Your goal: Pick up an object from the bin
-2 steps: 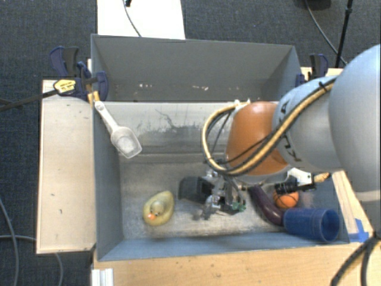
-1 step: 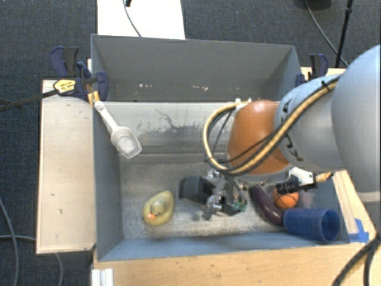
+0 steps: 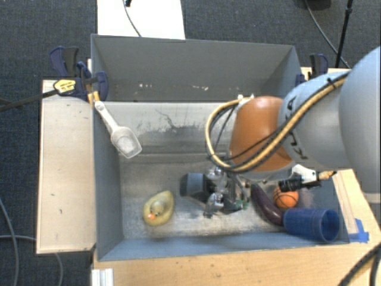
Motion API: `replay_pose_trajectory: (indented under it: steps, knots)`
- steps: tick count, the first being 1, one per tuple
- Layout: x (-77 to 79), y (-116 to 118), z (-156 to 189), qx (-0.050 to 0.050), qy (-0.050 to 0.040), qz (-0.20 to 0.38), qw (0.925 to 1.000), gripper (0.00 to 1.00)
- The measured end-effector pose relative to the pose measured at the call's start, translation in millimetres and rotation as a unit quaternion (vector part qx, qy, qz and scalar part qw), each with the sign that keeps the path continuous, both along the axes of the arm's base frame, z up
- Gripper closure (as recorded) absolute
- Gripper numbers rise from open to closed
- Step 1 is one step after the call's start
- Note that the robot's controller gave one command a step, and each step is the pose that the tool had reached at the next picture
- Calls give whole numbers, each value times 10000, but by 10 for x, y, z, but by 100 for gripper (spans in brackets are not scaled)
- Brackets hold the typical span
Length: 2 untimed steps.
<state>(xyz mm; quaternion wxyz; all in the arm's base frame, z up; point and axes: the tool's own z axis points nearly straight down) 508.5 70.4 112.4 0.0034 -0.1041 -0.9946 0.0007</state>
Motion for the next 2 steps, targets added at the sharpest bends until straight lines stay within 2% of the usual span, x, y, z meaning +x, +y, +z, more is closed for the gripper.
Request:
replay_pose_trajectory:
  steps: [1,2]
  knots:
    - [7,2,111,4,-25,3,10000,100]
    - [-2,-2,198,0,-6,7,10000,100]
